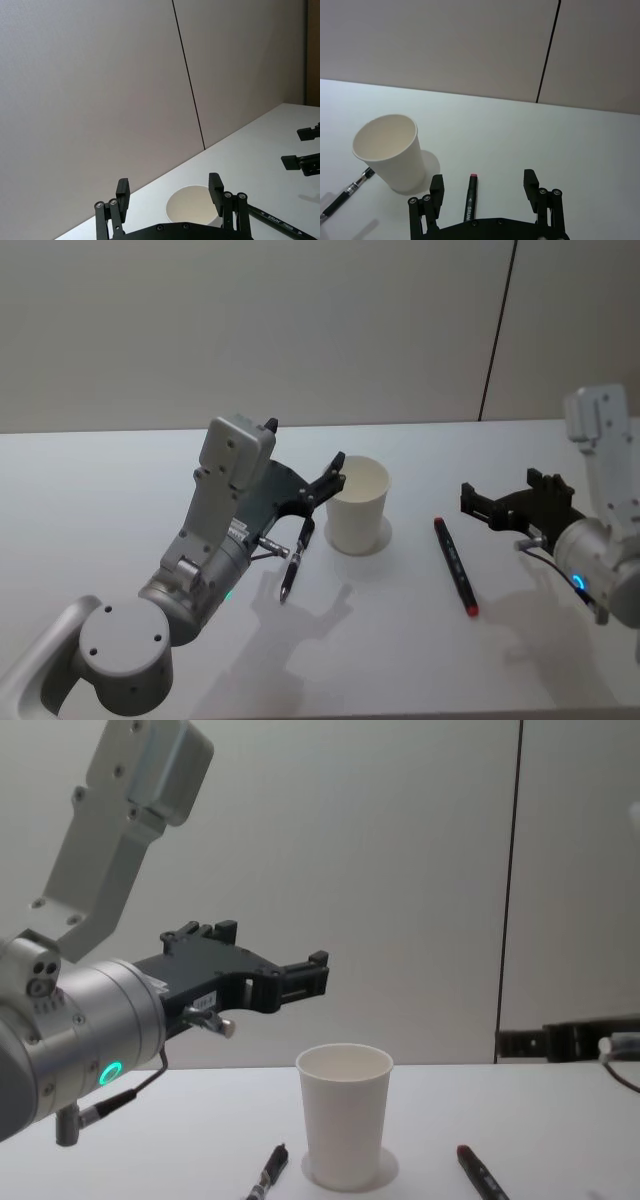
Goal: Place the pen into the pen holder.
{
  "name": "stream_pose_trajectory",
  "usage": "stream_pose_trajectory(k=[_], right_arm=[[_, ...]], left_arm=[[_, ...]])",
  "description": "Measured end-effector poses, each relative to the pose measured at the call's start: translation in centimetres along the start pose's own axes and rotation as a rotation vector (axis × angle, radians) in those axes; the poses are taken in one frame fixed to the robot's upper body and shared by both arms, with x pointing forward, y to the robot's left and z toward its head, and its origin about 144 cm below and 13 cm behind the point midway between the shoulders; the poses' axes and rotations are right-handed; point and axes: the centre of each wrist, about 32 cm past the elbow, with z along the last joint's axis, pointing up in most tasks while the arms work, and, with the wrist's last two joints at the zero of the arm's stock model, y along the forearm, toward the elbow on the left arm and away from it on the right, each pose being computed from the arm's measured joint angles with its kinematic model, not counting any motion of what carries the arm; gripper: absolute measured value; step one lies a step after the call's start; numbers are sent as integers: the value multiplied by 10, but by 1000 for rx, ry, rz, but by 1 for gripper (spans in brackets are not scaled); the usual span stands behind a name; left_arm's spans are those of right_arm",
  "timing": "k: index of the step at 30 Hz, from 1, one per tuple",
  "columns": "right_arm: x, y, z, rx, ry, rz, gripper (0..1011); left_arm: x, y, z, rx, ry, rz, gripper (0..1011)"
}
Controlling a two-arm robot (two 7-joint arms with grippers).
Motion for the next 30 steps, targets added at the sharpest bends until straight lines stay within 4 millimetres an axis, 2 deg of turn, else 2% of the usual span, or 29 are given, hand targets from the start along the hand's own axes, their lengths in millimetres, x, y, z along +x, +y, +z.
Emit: stream_pose_trajectory(k=[13, 30], right_arm=[[0, 31, 19, -159, 3, 1, 1002], [-7, 72, 28, -310, -1, -5, 1002]], left_arm=[[0, 0, 0, 0, 0, 0, 1002], [0, 0, 0, 0, 0, 0, 1002]])
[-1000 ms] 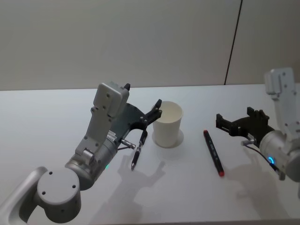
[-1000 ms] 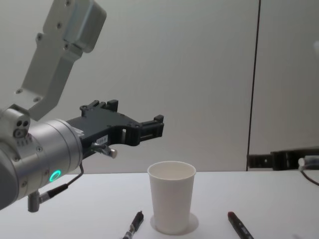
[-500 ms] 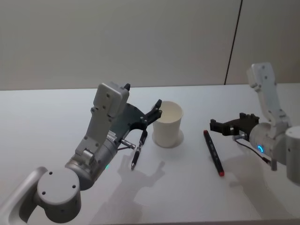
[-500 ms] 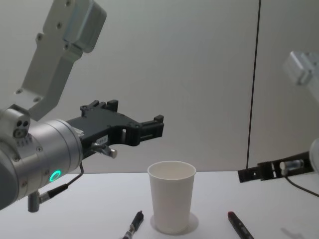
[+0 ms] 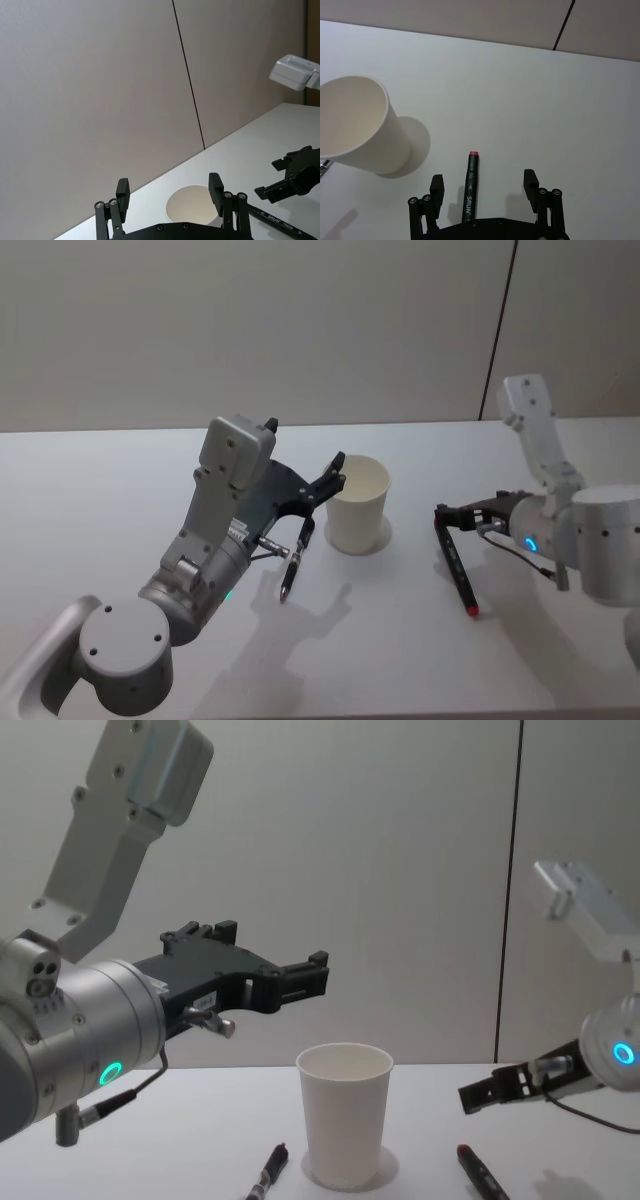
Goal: Place the pen into the pen holder.
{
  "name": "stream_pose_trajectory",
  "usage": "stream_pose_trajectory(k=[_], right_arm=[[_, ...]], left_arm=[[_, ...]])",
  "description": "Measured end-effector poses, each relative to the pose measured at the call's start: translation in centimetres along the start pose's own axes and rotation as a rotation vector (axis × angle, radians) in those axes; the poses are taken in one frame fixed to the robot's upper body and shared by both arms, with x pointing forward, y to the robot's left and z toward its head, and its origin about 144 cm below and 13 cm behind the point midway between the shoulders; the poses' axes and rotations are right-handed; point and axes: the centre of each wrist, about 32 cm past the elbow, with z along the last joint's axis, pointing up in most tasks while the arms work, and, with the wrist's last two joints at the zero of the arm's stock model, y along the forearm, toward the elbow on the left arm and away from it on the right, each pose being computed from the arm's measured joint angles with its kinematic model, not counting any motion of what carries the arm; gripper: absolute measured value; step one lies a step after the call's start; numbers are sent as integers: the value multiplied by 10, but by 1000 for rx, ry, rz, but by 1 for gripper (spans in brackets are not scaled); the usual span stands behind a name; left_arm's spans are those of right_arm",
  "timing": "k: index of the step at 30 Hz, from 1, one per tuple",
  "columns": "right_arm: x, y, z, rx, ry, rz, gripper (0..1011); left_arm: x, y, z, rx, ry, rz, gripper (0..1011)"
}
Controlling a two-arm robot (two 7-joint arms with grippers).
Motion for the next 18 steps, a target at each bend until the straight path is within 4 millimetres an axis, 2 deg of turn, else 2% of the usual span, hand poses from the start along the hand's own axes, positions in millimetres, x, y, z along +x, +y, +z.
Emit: stream_pose_trajectory(k=[18], right_arm=[[-7, 27, 6, -85, -20, -23, 1002]], left_arm=[[0, 0, 0, 0, 0, 0, 1002]])
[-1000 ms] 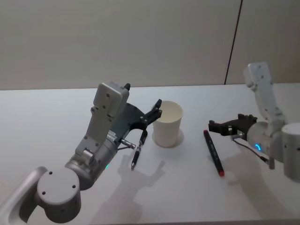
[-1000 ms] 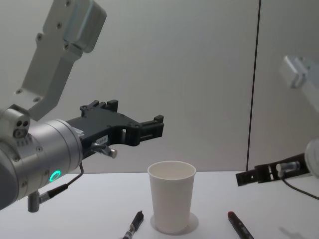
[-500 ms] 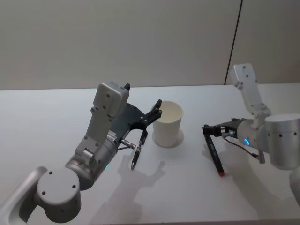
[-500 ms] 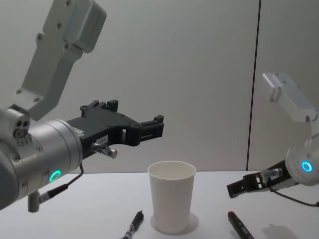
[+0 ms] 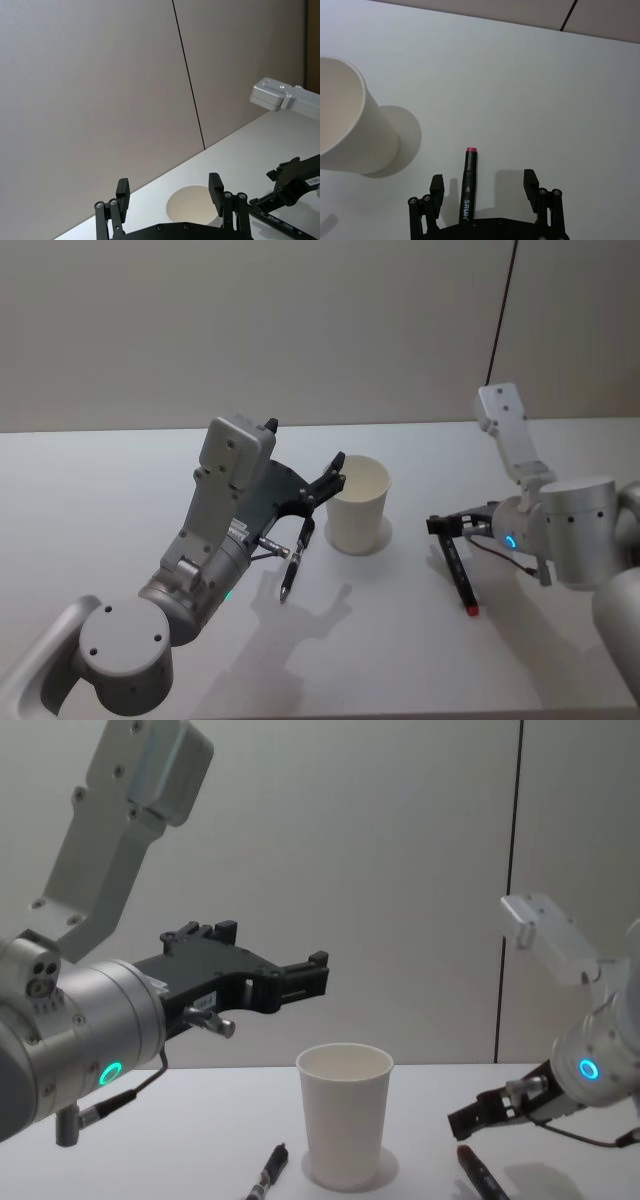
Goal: Place the pen into the pen holder.
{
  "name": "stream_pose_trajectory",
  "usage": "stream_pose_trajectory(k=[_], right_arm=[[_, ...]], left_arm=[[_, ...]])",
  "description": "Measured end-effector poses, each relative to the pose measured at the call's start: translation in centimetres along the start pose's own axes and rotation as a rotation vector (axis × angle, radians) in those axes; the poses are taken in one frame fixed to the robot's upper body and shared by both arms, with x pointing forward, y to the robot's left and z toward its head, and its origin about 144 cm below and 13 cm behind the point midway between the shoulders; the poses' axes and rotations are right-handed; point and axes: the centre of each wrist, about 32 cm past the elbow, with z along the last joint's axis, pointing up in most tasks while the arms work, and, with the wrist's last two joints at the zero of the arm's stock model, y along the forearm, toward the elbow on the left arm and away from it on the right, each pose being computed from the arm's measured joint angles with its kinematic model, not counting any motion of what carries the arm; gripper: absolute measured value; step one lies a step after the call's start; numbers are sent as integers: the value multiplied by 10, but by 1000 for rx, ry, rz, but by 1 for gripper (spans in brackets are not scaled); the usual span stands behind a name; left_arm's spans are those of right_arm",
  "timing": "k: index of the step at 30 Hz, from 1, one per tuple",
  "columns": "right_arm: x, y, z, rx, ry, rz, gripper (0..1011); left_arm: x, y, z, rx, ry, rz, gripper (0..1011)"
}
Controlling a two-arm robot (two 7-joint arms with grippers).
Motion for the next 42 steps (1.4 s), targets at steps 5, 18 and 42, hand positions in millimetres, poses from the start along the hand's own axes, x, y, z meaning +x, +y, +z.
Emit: stream_pose_trajectory(k=[5, 18, 42], right_arm=[[-1, 6, 0, -13, -3, -4, 1001], [-2, 19, -2, -38, -3, -8, 1001], [-5, 34, -4, -47, 3, 8, 1002]], left_arm=[[0, 0, 0, 0, 0, 0, 1002], [0, 0, 0, 0, 0, 0, 1000], [0, 0, 0, 0, 0, 0, 1000]])
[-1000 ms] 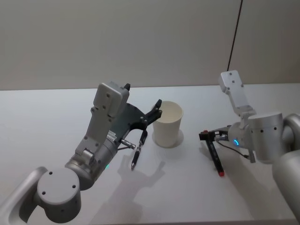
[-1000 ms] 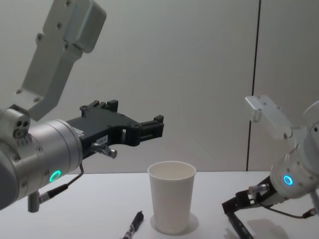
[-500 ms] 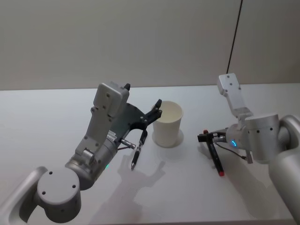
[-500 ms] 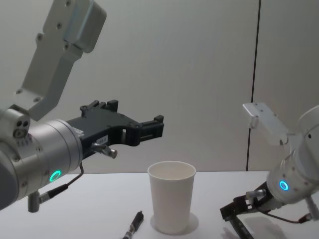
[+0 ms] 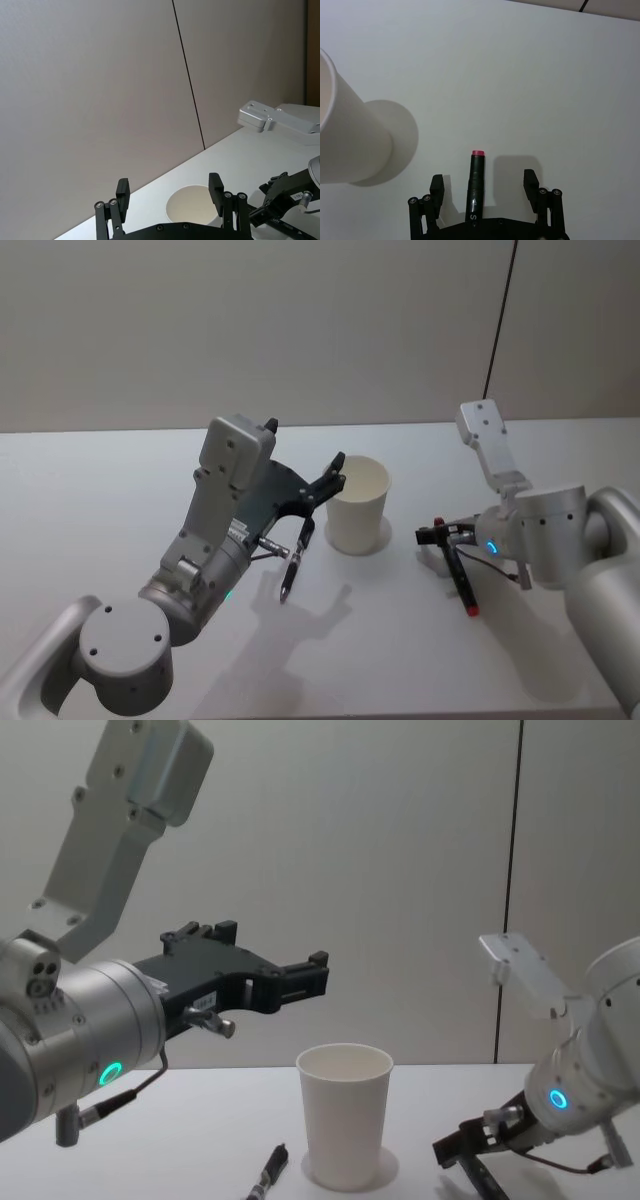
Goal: Place the pen into the pen holder.
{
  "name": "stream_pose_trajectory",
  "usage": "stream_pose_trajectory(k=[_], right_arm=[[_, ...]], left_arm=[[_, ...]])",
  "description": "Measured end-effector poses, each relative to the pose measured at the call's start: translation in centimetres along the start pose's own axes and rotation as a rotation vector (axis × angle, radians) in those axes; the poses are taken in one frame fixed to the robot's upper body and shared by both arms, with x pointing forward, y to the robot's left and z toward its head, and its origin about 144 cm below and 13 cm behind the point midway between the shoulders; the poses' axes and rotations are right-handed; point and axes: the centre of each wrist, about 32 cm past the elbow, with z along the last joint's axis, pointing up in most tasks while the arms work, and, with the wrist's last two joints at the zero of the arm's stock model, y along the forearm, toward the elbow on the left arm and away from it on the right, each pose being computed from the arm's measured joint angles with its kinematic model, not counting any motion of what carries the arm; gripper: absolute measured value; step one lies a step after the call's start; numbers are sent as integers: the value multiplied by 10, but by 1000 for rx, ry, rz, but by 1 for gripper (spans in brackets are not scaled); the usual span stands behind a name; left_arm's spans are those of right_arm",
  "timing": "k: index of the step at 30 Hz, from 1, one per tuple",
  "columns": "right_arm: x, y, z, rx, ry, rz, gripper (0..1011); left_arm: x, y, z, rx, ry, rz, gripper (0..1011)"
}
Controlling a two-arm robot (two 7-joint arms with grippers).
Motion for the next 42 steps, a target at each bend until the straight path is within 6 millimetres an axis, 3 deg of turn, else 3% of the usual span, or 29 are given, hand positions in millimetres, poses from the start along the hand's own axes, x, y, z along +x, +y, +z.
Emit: stream_pose_trajectory(k=[4, 13, 31, 42], right_arm=[[-1, 2, 0, -1, -1, 2, 1002], [-2, 7, 0, -4, 0, 5, 823], [-2, 15, 0, -22, 8, 9, 205], [-1, 17, 1, -26, 18, 10, 165]], left_arm=[[0, 0, 0, 0, 0, 0, 1002], [0, 0, 0, 0, 0, 0, 1002], [0, 0, 0, 0, 0, 0, 1002], [0, 0, 0, 0, 0, 0, 1002]])
